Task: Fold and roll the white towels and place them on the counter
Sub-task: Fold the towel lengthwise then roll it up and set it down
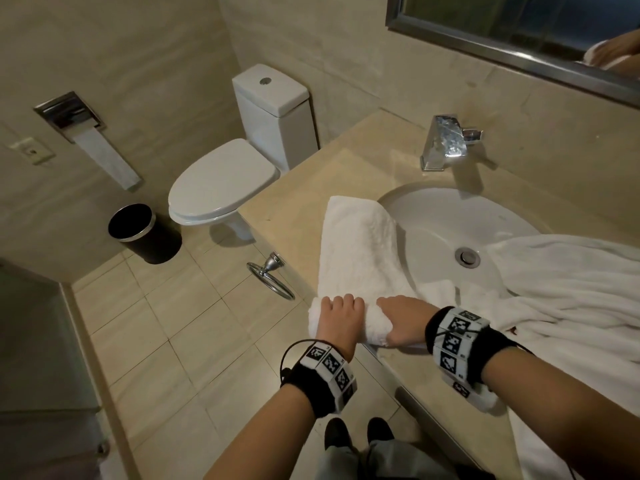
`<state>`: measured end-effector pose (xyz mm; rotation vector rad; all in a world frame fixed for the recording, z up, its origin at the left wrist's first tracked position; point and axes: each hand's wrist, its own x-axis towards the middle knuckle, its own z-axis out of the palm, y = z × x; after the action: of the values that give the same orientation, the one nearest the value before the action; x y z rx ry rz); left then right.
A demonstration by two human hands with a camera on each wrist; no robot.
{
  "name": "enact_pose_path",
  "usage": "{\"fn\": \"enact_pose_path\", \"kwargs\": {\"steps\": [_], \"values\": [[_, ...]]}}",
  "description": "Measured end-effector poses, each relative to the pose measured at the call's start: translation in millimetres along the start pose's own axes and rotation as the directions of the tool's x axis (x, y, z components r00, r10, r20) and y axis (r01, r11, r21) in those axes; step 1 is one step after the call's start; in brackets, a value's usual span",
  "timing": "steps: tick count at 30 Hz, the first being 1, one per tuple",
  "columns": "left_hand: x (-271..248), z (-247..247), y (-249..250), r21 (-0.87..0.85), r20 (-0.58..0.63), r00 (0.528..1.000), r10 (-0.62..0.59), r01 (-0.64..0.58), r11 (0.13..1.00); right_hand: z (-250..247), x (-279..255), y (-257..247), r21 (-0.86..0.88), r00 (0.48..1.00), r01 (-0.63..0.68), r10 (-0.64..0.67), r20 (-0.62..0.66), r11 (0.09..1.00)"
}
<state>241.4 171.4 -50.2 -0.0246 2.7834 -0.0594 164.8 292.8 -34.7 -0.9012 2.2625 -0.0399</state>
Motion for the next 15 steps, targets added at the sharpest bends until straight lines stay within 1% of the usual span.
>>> {"fn": "enact_pose_path", "kwargs": {"steps": [3, 5, 8, 11, 13, 15], "values": [[11.0, -3.0, -2.0, 0.009, 0.030, 0.999, -0.014, 0.014, 1.000, 13.0, -12.3, -5.1, -0.138, 0.982, -0.002, -0.024, -0.185, 0.990], [16.6, -5.8, -3.4, 0.001, 0.063, 0.998, -0.023, 0.023, 1.000, 20.7, -19.8, -11.5, -0.209, 0.966, -0.049, -0.007, -0.259, 0.977], [26.2, -9.5, -6.4, -0.035, 0.095, 0.995, -0.035, 0.038, 0.999, 28.3, -17.7, -13.7, -0.262, 0.962, -0.105, 0.031, -0.273, 0.959], [31.6, -14.1, -8.0, -0.073, 0.123, 0.992, -0.017, 0.026, 0.997, 23.9, -8.4, -8.6, -0.258, 0.961, -0.107, 0.034, -0.275, 0.960], [29.5, -13.9, -10.6, -0.081, 0.083, 0.997, 0.008, -0.001, 0.997, 18.3, -2.3, -6.1, -0.221, 0.962, -0.090, 0.028, -0.272, 0.971], [23.8, -11.1, -14.8, -0.064, 0.014, 0.998, 0.067, -0.066, 0.996, 14.4, 2.9, -3.8, -0.184, 0.957, -0.082, 0.027, -0.287, 0.980]]}}
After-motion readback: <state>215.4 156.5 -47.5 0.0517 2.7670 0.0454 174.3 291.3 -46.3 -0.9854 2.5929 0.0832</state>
